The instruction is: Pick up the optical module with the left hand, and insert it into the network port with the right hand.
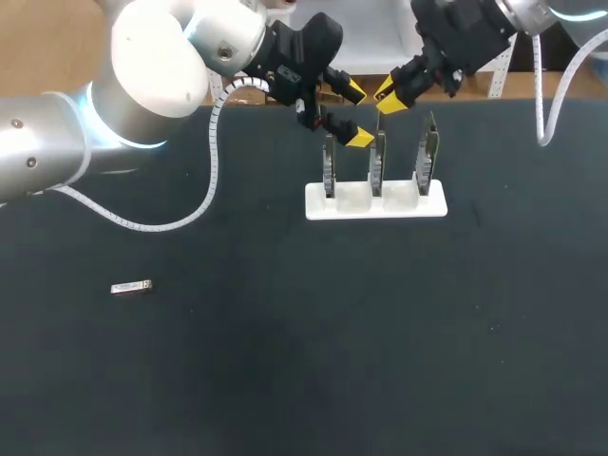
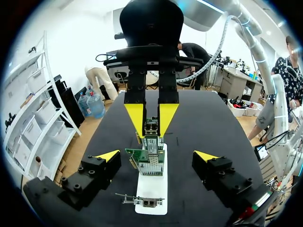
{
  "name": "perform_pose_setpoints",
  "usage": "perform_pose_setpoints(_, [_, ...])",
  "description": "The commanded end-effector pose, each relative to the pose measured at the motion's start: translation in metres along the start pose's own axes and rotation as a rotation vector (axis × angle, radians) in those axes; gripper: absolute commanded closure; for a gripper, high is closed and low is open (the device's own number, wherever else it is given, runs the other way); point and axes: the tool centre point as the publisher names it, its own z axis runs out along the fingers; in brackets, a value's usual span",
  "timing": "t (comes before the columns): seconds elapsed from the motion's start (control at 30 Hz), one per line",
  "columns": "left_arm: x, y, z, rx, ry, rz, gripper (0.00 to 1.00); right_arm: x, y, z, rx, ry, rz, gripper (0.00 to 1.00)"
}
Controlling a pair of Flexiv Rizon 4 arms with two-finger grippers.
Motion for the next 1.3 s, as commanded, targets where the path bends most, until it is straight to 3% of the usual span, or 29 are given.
perform_pose_setpoints(0.03, [-0.0012,0.0017,0.0007,0.003,0.006,-0.002,0.0,0.0006,-0.0003,0.002,0.0,-0.001,-0.005,1.0])
perform_pose_setpoints(1.17, [-0.0012,0.0017,0.0007,0.003,0.006,-0.002,0.0,0.0094,-0.0021,0.0093,-0.018,0.012,0.022,1.0])
perform_pose_setpoints(1.2, [-0.0012,0.0017,0.0007,0.003,0.006,-0.002,0.0,0.0093,-0.002,0.0092,-0.018,0.011,0.021,0.93])
perform_pose_setpoints(1.23, [-0.0012,0.0017,0.0007,0.003,0.006,-0.002,0.0,0.0091,-0.0019,0.0088,-0.018,0.01,0.022,0.55])
perform_pose_setpoints(1.27, [-0.0012,0.0017,0.0007,0.003,0.006,-0.002,0.0,0.0088,-0.0017,0.0084,-0.017,0.008,0.024,0.02])
perform_pose_setpoints(1.3, [-0.0012,0.0017,0.0007,0.003,0.006,-0.002,0.0,0.0084,-0.0015,0.0076,-0.016,0.004,0.025,0.0])
